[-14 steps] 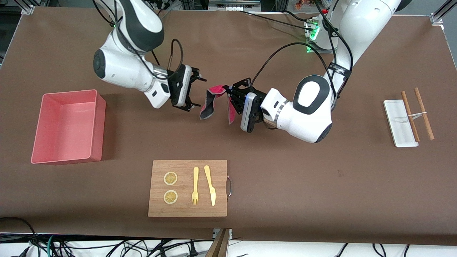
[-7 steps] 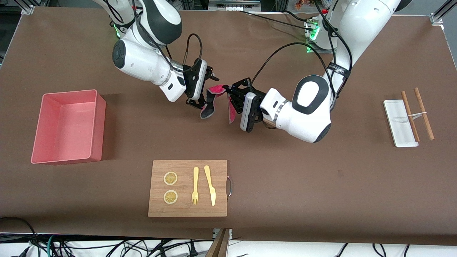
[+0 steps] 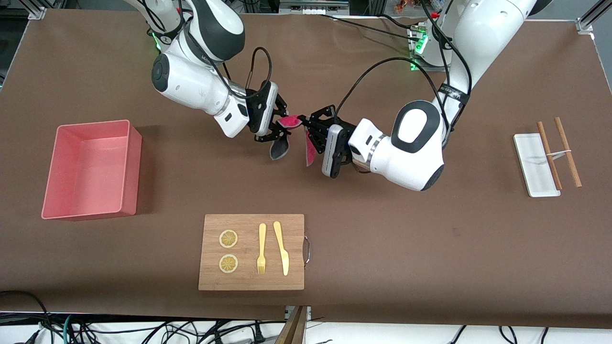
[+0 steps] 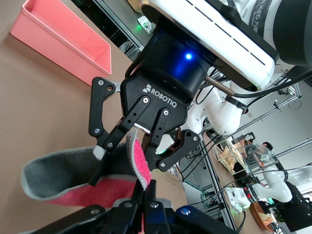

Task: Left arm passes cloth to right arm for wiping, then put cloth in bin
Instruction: 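Grasp the cloth with the right gripper and open the left gripper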

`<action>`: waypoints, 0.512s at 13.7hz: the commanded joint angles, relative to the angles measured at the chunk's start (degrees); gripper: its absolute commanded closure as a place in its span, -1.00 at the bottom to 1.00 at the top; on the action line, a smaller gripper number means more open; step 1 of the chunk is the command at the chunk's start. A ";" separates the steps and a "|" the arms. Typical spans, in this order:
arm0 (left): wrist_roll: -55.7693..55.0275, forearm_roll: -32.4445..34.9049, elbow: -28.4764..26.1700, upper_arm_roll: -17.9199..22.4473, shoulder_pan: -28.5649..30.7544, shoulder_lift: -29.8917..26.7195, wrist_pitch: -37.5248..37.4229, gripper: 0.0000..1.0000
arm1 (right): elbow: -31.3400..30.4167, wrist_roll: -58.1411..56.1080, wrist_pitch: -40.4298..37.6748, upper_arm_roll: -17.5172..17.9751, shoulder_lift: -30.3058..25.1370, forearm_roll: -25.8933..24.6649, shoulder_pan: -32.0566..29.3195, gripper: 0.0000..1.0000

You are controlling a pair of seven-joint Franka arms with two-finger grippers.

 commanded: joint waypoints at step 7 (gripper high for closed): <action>1.23 -0.67 -0.92 0.59 -0.04 -1.79 0.27 -1.00 | 1.26 9.26 -10.82 -7.60 -3.97 -7.30 -0.40 1.00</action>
